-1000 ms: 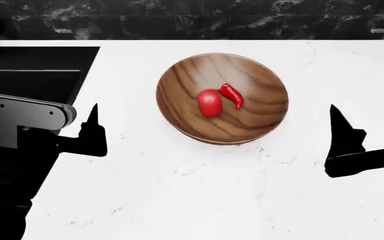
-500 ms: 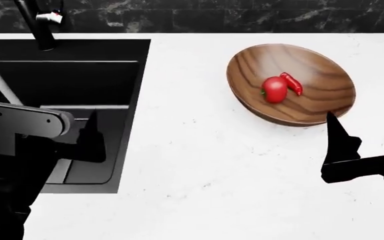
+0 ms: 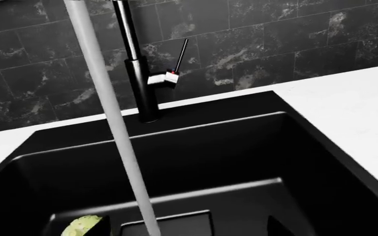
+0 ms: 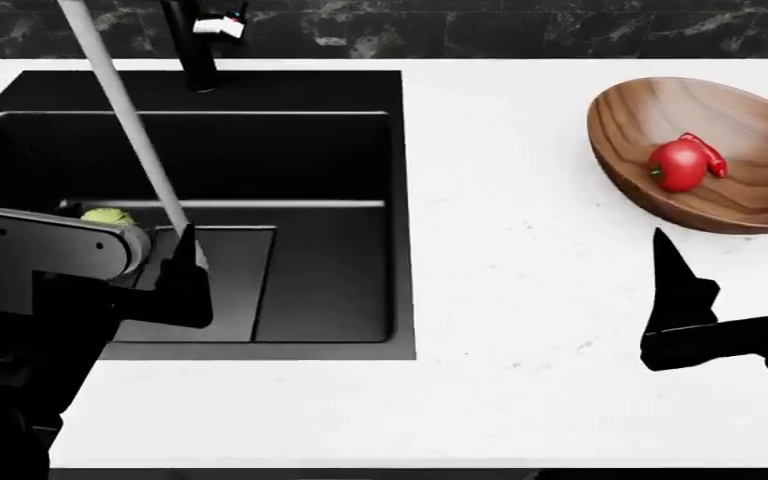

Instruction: Pick the tomatos and chili peppers from the sink and place them in one bowl. Place the artichoke in the other bowl. Then turn off the sink faucet.

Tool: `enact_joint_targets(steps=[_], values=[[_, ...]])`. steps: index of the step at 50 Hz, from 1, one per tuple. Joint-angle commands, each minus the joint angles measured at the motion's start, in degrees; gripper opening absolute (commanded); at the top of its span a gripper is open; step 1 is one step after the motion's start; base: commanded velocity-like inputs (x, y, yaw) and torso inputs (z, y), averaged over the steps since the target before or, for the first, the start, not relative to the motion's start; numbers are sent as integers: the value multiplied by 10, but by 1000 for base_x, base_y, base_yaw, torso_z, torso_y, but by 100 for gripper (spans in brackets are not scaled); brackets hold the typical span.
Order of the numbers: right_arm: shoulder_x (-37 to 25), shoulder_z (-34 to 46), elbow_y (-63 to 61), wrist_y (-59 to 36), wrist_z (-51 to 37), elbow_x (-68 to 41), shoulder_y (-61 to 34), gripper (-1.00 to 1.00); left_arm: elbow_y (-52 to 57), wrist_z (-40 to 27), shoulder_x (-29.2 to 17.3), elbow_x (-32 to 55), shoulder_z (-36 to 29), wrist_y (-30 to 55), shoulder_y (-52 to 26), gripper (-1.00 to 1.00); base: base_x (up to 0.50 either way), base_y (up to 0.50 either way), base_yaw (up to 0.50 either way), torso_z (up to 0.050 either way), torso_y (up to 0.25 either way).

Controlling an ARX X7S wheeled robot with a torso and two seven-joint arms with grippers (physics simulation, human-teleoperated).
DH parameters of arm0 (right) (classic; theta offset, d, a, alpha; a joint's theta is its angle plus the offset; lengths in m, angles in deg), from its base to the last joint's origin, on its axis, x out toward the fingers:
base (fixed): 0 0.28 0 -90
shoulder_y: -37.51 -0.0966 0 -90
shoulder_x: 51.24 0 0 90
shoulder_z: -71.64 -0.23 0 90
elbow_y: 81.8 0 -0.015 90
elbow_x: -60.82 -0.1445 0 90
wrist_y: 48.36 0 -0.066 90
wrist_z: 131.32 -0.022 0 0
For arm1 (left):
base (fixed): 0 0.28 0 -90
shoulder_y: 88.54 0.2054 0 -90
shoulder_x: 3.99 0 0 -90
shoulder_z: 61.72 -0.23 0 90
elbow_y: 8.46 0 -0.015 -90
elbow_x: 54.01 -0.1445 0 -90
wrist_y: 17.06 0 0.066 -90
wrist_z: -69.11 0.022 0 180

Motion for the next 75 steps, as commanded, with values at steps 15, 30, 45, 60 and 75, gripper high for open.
enact_joint_targets(steps=[15,30,45,60,75], values=[[13,30,0,4,18,45,-7,100,-4,9,9,-9,-3,-10,4,100,0,500,0,0,0],[11,38,2,6,14,53,-8,100,-3,10,11,-9,-6,-7,-2,100,0,500,0,0,0],[8,57,3,0,22,78,1,100,-4,9,20,-17,-14,-4,-3,100,72,210,0,0,0],[7,70,1,1,33,96,3,100,-2,7,20,-17,-15,-2,-5,100,233,99,0,0,0],[10,69,4,9,38,104,12,100,-3,10,21,-20,-17,-4,-2,100,325,81,0,0,0]])
